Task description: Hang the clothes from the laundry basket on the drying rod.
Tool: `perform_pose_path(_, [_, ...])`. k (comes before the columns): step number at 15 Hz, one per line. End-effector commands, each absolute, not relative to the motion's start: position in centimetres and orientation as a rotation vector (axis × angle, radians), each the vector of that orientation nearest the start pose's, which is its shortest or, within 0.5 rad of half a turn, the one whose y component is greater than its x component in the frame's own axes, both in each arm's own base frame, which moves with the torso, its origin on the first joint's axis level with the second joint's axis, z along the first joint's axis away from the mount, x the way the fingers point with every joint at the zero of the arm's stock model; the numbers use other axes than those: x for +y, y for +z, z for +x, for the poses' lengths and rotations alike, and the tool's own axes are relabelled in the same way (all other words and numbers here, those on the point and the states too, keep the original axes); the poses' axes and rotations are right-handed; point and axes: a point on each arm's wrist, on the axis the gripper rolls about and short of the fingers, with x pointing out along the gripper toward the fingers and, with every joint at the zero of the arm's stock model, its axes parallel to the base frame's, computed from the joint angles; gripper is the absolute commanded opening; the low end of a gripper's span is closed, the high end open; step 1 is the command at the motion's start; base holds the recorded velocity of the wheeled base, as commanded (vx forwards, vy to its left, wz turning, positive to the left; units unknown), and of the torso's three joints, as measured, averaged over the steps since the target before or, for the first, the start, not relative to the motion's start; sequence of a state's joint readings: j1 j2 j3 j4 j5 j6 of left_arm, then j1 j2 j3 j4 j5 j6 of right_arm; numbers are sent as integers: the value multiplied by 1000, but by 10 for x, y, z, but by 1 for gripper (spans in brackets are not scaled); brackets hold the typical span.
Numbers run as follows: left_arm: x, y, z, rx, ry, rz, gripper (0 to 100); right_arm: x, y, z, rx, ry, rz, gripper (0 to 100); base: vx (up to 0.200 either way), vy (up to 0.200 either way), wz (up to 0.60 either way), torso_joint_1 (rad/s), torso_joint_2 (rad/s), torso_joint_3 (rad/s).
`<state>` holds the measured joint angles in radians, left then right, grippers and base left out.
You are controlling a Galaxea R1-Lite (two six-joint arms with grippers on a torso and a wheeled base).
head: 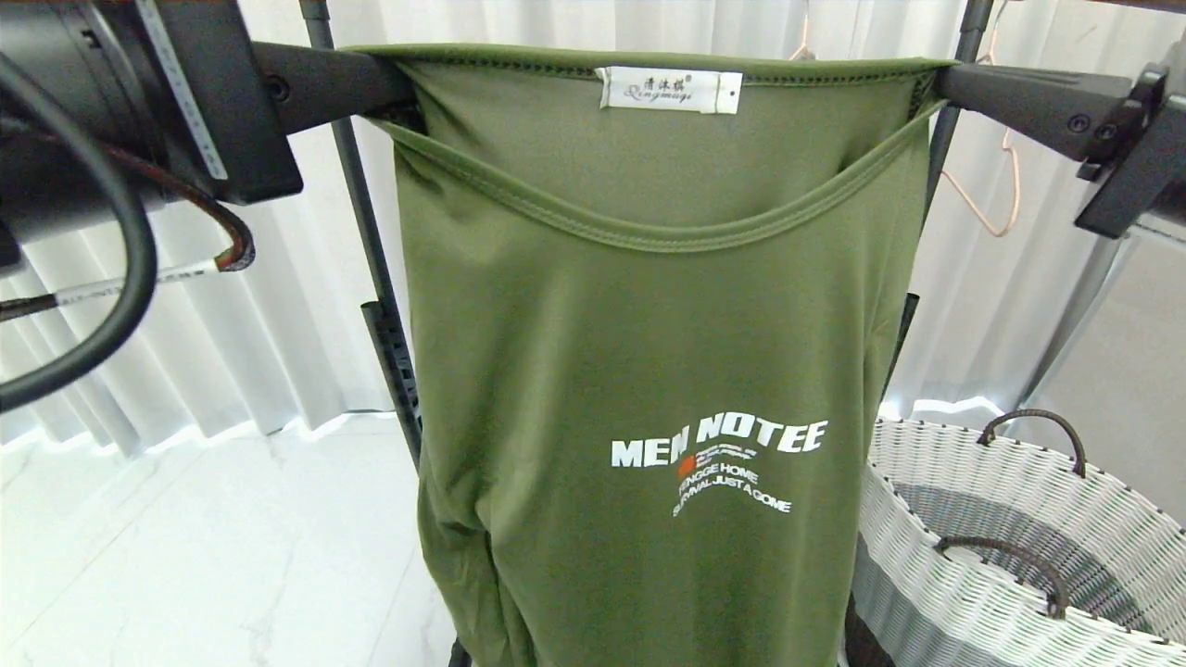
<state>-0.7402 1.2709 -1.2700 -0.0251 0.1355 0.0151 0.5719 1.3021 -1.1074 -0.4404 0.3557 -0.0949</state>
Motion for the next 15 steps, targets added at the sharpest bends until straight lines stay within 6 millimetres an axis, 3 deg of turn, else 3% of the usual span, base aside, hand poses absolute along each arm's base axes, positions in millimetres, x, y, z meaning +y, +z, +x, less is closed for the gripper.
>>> perform_pose_path(1, [-132,362,151,-7,-607,14,0,103,363,146,-333,910,-57,0,0,0,0,0,0,0])
perform_pose_path(4, [-136,353,153,24,-660,27,0,103,344,145,-246,919,-72,0,0,0,0,0,0,0])
perform_pose_path(7, [-136,358,153,4,-660,21,0,103,349,146,-272,920,-70,0,0,0,0,0,0,0])
perform_pose_path(15, [-139,352,157,30,-661,32,0,104,342,147,-237,921,-73,0,0,0,0,0,0,0])
